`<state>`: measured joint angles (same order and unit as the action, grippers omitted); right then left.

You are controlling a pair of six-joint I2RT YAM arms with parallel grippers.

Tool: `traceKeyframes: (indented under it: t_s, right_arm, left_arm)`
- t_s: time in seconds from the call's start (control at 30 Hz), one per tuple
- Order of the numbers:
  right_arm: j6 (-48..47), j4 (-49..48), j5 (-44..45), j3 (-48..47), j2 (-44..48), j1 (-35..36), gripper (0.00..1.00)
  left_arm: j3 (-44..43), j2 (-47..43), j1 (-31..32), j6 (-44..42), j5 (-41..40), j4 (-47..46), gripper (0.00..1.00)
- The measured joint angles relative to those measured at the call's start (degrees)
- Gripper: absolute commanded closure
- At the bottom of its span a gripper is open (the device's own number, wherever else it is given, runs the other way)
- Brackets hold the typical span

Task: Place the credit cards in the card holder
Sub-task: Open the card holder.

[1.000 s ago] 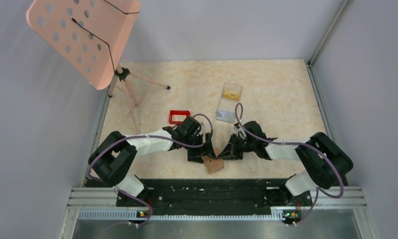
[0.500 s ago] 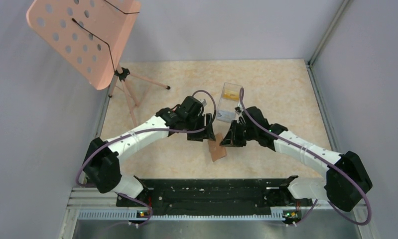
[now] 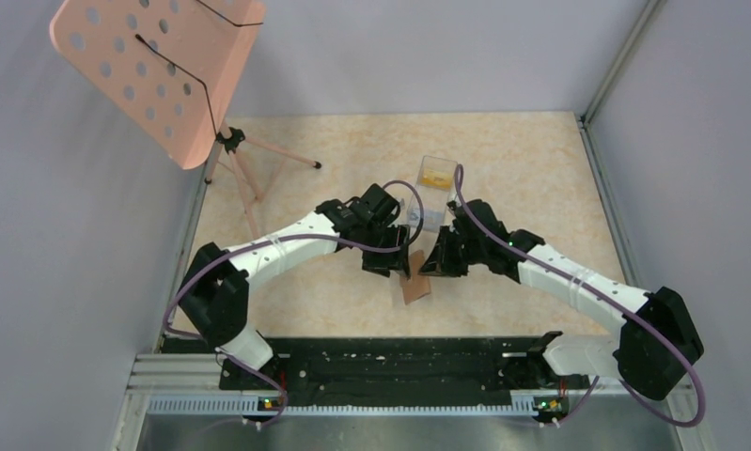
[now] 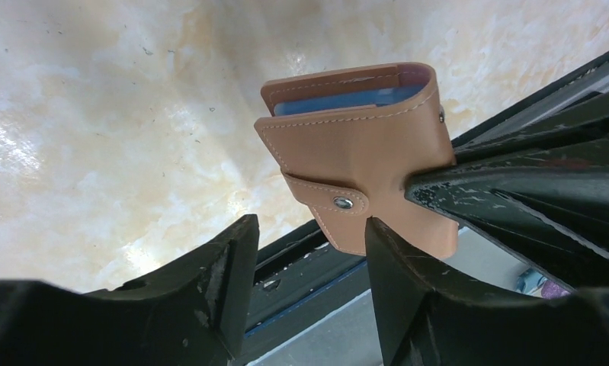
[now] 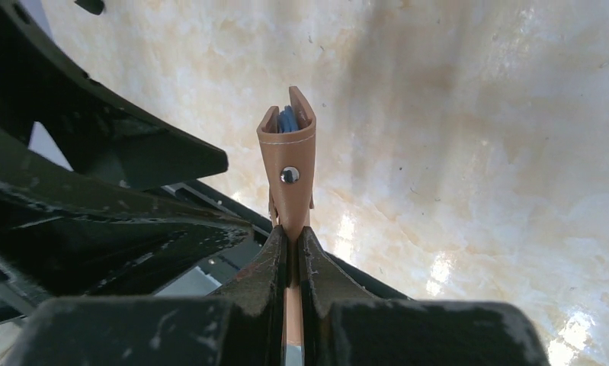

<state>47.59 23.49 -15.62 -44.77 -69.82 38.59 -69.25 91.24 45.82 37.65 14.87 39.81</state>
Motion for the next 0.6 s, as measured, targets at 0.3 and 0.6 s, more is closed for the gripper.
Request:
traceKeyframes:
  t_s: [0.3, 0.6]
  right_arm:
    - [0.0, 0.2, -0.1, -1.1, 0.0, 0.0, 1.0]
    - [0.0, 0.7, 0.0, -1.1, 0.0, 0.0, 1.0]
  left_arm:
    - [-2.0, 3.3, 0.5, -0.4, 1.8, 0.3, 0.4]
    - [-2.7, 5.2, 0.9, -0.1, 2.4, 0.1, 0.75]
